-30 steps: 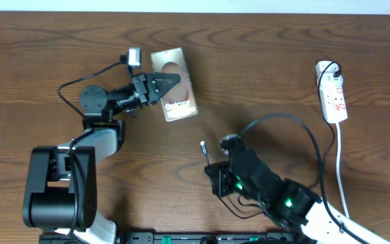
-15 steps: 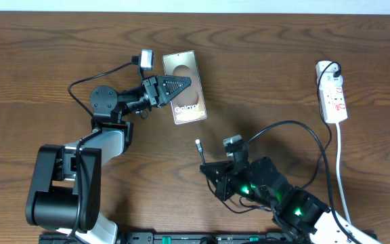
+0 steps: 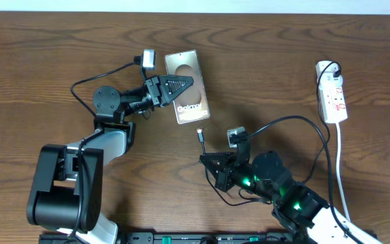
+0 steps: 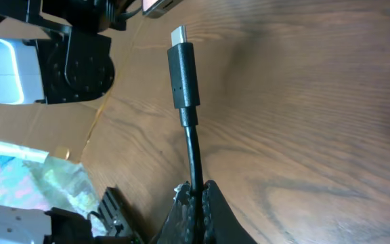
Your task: Plug charger to phone and switch on socket
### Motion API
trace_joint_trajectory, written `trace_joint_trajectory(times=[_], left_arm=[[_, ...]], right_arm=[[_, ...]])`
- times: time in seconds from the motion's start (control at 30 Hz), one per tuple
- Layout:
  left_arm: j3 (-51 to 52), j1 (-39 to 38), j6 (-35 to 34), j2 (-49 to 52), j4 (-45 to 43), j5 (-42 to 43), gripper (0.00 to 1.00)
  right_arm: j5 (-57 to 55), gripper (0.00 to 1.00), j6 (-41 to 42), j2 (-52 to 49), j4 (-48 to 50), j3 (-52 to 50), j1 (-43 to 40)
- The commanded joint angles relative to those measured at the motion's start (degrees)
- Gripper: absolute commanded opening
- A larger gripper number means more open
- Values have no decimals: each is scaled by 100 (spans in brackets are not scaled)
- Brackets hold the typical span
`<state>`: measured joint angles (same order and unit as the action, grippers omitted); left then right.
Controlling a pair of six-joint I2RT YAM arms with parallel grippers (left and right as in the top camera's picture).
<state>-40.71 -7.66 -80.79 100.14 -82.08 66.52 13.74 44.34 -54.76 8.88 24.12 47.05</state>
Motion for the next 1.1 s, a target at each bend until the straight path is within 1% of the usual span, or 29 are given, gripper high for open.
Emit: trace_joint_trajectory(times=[0.0,0.1,0.37,0.67,1.07], left_arm=[[-66,-133,162,-79,-85,-264,8],[-66,-168,170,-79,-85,-251,8],[-66,-164,302,-79,-122,31,7],[-66,-164,323,-79,-120,11,7],[-66,-164,317,-79,-120,-13,8]], right_arm=[[144,1,92,-219,127,-31,-31],[146,1,107,-367,280,-31,-48],[328,1,105,-376,400,-31,-310],[553,1,105,-376,533,-31,-437],[546,1,144,-376,501,-31,-437]])
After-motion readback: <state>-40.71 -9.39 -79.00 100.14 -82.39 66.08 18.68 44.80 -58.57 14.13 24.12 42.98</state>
